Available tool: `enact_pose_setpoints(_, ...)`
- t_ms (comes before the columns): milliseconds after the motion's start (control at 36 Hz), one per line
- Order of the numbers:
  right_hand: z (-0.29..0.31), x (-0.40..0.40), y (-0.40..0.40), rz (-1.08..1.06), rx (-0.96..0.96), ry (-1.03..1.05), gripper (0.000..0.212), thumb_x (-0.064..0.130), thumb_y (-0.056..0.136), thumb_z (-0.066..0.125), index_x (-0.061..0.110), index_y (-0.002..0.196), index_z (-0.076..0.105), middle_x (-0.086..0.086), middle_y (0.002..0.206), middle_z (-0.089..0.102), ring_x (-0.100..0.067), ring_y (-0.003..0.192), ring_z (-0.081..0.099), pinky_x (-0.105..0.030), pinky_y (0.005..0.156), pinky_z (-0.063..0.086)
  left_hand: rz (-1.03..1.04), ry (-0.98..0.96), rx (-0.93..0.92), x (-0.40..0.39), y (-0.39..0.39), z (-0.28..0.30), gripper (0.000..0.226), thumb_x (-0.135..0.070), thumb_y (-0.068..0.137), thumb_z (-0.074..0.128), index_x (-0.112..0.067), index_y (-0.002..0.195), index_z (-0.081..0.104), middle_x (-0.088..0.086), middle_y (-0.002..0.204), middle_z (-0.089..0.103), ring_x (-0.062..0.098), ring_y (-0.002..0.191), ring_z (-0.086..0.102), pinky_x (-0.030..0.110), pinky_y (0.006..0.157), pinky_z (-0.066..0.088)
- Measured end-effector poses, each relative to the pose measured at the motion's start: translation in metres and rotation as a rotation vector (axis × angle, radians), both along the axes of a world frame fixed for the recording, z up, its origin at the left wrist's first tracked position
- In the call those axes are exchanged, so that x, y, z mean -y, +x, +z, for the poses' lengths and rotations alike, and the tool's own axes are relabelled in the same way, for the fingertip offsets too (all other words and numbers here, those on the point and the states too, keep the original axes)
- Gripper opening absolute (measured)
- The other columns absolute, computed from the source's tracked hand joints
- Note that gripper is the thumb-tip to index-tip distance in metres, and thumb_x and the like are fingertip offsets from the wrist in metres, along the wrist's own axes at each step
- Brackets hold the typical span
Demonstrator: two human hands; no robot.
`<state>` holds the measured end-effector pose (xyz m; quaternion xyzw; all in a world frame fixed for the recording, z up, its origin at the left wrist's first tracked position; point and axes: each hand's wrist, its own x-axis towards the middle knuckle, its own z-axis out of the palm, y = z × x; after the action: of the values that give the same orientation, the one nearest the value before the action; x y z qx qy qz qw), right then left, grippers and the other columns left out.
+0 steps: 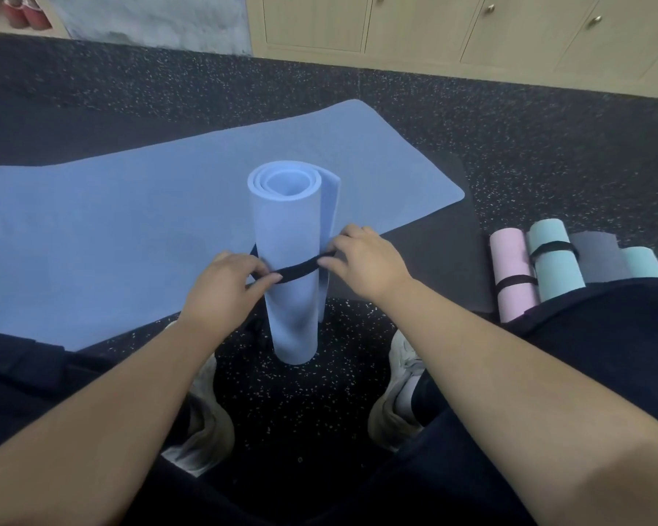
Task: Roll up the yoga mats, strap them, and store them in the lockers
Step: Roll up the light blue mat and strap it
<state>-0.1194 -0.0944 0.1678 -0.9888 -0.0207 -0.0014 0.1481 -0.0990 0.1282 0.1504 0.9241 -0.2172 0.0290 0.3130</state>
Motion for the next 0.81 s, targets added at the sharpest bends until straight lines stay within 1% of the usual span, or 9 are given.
enact_pose_setpoints(56,-0.002,0.002,-0.001,-0.044,-0.049,0.052,0.038,0.05,0.095,0.053,0.021,0.116,0.065,0.0,0.115,0.054,-0.019,0.114,0.044,-0.028,0.084,0.034,0.03,0.007,-0.027,0.0,0.001,-0.002,0.018,-0.035,0.089,0.064,-0.019,0.081,0.067,-0.006,0.084,0.065,0.011,0.09,0.047,0.024,0.072,0.033)
enact_pose_setpoints(139,-0.006,0.005,-0.002,-0.085,-0.112,0.086,0.041,0.052,0.094,0.053,0.021,0.118,0.064,-0.001,0.116,0.053,-0.02,0.118,0.042,-0.031,0.086,0.034,0.034,0.04,-0.043,0.0,0.002,-0.004,0.02,-0.037,0.09,0.063,-0.02,0.082,0.068,-0.006,0.085,0.066,0.011,0.091,0.045,0.024,0.072,0.032)
enact_pose_setpoints(333,-0.014,0.001,-0.003,-0.13,-0.224,0.116,0.041,0.053,0.095,0.051,0.022,0.118,0.063,-0.003,0.119,0.054,-0.022,0.121,0.042,-0.039,0.095,0.041,0.043,0.097,-0.136,-0.003,0.005,-0.007,0.026,-0.041,0.091,0.06,-0.017,0.089,0.071,-0.001,0.086,0.066,0.016,0.097,0.048,0.028,0.076,0.037)
enact_pose_setpoints(472,-0.015,-0.002,-0.004,-0.129,-0.292,0.078,0.039,0.053,0.095,0.051,0.022,0.115,0.063,0.002,0.102,0.046,-0.024,0.115,0.045,-0.037,0.085,0.041,0.058,0.17,-0.195,-0.005,0.004,-0.01,0.033,-0.042,0.092,0.059,-0.012,0.086,0.07,-0.009,0.068,0.05,0.016,0.082,0.047,0.03,0.069,0.037)
enact_pose_setpoints(528,-0.017,-0.003,-0.005,-0.137,-0.331,0.061,0.039,0.054,0.094,0.051,0.024,0.115,0.063,0.001,0.104,0.047,-0.024,0.116,0.044,-0.037,0.086,0.04,0.067,0.243,-0.239,-0.006,0.005,-0.014,0.04,-0.046,0.093,0.056,-0.01,0.084,0.069,-0.003,0.066,0.055,0.017,0.072,0.05,0.031,0.063,0.037)
enact_pose_setpoints(611,-0.021,-0.006,-0.006,-0.149,-0.377,0.067,0.036,0.053,0.094,0.053,0.025,0.114,0.064,-0.002,0.111,0.055,-0.024,0.114,0.047,-0.038,0.087,0.042,0.066,0.328,-0.291,-0.007,0.006,-0.015,0.044,-0.049,0.095,0.05,-0.01,0.085,0.067,0.0,0.071,0.058,0.018,0.073,0.054,0.03,0.06,0.037)
enact_pose_setpoints(722,-0.018,-0.012,-0.004,-0.121,-0.321,0.219,0.023,0.045,0.092,0.061,0.023,0.099,0.064,0.0,0.101,0.052,-0.025,0.11,0.05,-0.036,0.089,0.044,-0.015,0.324,-0.17,-0.008,0.007,-0.012,0.034,-0.038,0.098,0.051,-0.009,0.092,0.068,0.003,0.085,0.061,0.018,0.079,0.052,0.028,0.065,0.034)
enact_pose_setpoints(750,-0.015,-0.013,-0.004,-0.114,-0.284,0.252,0.024,0.042,0.09,0.065,0.02,0.1,0.063,0.0,0.104,0.052,-0.022,0.11,0.05,-0.035,0.09,0.043,-0.038,0.316,-0.141,-0.009,0.006,-0.011,0.031,-0.035,0.098,0.05,-0.009,0.095,0.067,0.002,0.087,0.059,0.017,0.081,0.051,0.027,0.066,0.033)
enact_pose_setpoints(806,-0.002,-0.018,-0.003,-0.14,-0.184,0.386,0.038,0.037,0.086,0.072,0.013,0.111,0.055,0.002,0.112,0.05,-0.016,0.109,0.05,-0.031,0.09,0.042,-0.084,0.315,-0.117,-0.011,0.004,-0.009,0.028,-0.031,0.099,0.049,-0.008,0.097,0.064,0.001,0.089,0.054,0.018,0.084,0.051,0.027,0.068,0.033)
